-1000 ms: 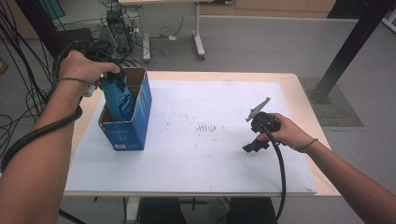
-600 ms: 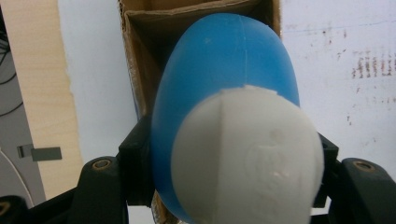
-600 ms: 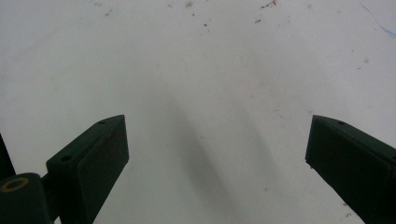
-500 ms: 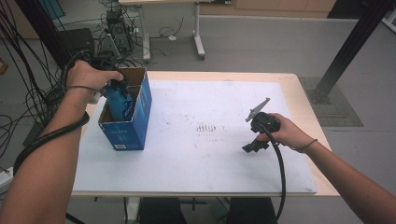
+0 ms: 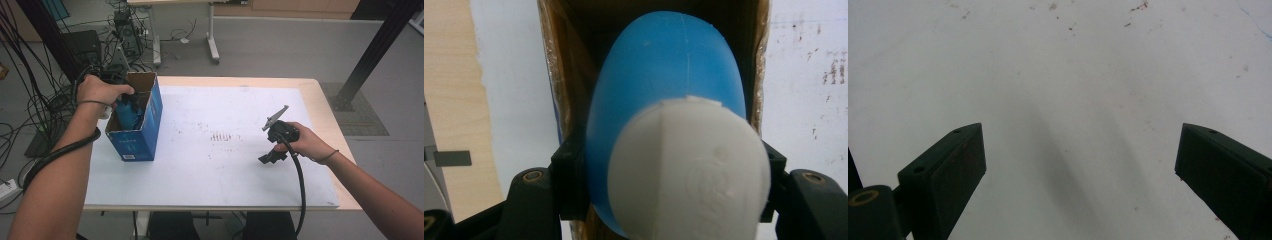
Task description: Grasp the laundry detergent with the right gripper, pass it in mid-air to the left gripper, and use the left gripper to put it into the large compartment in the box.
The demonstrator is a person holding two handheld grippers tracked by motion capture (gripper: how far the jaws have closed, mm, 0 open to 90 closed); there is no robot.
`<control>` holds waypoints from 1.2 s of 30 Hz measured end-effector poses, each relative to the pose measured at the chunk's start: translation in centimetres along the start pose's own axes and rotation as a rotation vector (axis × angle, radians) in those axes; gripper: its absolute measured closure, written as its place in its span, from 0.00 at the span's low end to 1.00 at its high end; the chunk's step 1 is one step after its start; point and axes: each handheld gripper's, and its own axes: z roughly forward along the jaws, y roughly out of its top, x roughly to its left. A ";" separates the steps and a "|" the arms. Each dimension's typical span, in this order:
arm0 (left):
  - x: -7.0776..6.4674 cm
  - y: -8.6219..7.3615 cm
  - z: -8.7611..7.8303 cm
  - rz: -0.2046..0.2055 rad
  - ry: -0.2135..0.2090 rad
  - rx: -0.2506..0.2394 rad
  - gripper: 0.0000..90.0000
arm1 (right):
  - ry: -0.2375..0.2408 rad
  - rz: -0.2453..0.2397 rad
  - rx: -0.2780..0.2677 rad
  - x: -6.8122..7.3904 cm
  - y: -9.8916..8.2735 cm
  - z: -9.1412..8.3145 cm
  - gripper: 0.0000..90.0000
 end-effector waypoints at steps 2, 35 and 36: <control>0.1 0.0 0.3 0.000 -0.001 0.005 0.42 | 0.001 0.004 0.000 0.0 0.0 0.0 0.06; -0.3 -0.4 2.9 -0.004 0.011 0.031 0.42 | 0.009 0.003 -0.002 0.2 -0.1 0.4 0.06; -0.3 -0.4 2.9 -0.002 0.011 0.031 0.42 | 0.008 0.001 -0.002 0.2 0.0 0.4 0.06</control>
